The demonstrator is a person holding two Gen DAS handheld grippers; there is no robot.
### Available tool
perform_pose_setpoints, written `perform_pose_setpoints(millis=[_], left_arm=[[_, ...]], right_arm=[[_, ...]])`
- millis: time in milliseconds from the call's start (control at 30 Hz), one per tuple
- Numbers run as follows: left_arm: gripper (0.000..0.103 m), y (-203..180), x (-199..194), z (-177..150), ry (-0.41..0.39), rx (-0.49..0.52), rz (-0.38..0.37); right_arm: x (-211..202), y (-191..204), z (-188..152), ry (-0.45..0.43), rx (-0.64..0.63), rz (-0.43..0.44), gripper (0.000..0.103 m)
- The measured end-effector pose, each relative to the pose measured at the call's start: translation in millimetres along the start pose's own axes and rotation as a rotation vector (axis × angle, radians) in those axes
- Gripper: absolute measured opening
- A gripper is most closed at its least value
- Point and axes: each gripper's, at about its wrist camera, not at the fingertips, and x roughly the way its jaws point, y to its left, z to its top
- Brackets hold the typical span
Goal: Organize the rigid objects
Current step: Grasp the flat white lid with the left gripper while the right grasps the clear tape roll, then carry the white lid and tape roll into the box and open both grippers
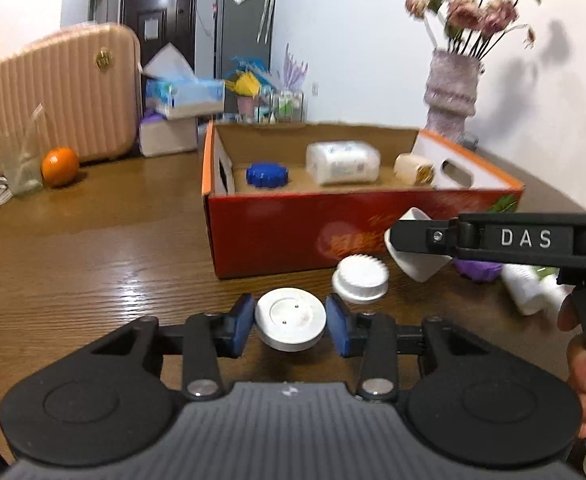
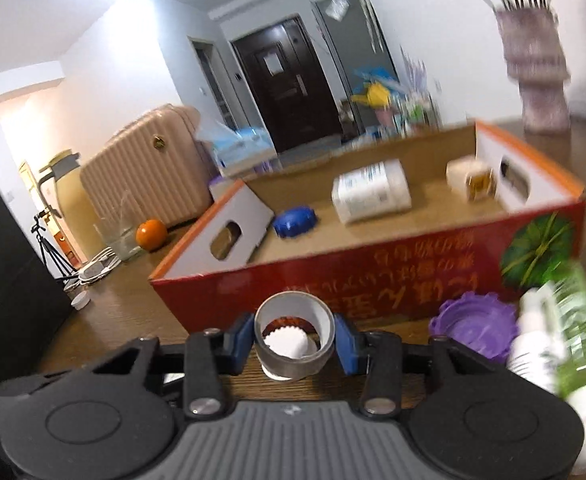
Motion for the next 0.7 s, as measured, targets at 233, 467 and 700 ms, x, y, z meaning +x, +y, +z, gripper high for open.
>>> perform_pose_setpoints(millis=[233, 467, 700], left_arm=[[0.040, -20, -76, -18, -0.086, -0.052, 0.007], [0.040, -36, -127, -46, -0.091, -0.116, 0.018], [0.040, -54, -153, -52, -0.112, -0.093, 0.030]], right_arm=[[-85, 8, -19, -0.091, -0.137, -0.085, 0.042], [-157, 0, -59, -0.130, -0.192, -0.189, 0.042], [-195, -3, -85, -0.136, -0.202, -0.197, 0.042]])
